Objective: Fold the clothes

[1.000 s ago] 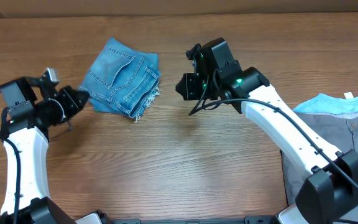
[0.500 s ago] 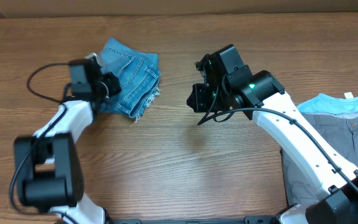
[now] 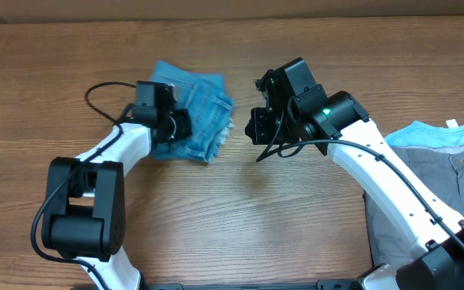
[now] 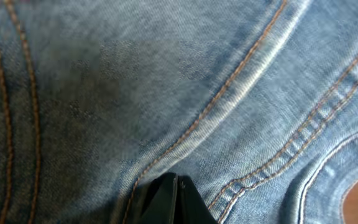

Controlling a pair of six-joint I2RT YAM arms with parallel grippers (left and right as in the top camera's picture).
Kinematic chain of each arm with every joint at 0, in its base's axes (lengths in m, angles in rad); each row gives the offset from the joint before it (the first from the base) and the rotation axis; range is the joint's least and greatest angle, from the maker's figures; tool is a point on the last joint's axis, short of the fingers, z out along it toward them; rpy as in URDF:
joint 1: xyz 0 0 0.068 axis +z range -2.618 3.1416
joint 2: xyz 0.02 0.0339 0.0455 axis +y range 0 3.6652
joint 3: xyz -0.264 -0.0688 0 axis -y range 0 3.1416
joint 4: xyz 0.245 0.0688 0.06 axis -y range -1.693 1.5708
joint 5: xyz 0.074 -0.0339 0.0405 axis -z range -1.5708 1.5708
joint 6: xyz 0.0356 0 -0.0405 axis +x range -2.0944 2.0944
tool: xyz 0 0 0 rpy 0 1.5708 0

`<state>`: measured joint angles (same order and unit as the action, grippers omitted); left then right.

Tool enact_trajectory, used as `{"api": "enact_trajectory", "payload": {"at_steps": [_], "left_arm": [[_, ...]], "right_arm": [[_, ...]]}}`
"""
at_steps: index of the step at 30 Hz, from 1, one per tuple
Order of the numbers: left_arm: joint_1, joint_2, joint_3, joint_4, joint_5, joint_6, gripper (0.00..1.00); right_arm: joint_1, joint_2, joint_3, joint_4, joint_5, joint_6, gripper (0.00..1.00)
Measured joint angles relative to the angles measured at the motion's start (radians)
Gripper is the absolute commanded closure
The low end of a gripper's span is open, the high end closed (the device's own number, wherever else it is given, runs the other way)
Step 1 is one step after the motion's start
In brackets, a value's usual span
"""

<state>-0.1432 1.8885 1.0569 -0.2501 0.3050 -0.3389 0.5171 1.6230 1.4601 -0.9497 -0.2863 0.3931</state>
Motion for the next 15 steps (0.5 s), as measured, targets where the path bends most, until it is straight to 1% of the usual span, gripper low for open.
{"api": "enact_trajectory", "payload": {"at_steps": [4,8,9,10,12,14,15], "left_arm": [[-0.021,-0.036,-0.003,-0.119,0.033,0.014,0.96],[-0.026,-0.118,-0.027,-0.239,0.039,0.060,0.96],[-0.026,-0.155,-0.033,-0.271,0.033,0.071,0.94],[-0.026,-0.196,-0.036,-0.302,0.024,0.081,0.87],[-0.027,-0.293,-0.037,-0.352,0.002,0.100,0.67],[-0.027,-0.399,-0.037,-0.403,-0.022,0.105,0.52],[-0.027,-0.451,-0.037,-0.423,-0.035,0.102,0.47]], "right_arm": [[0.000,0.000,0.000,0.037,0.081,0.000,0.79],[0.000,0.002,0.000,0.148,0.157,-0.001,0.79],[0.000,0.005,0.000,0.173,0.161,-0.001,0.79],[0.000,0.010,0.000,0.200,0.161,-0.001,0.79],[0.000,0.035,0.000,0.249,0.142,-0.001,0.79],[0.001,0.090,0.000,0.300,0.088,-0.001,0.79],[0.002,0.108,0.000,0.312,0.072,-0.001,0.79]]}}
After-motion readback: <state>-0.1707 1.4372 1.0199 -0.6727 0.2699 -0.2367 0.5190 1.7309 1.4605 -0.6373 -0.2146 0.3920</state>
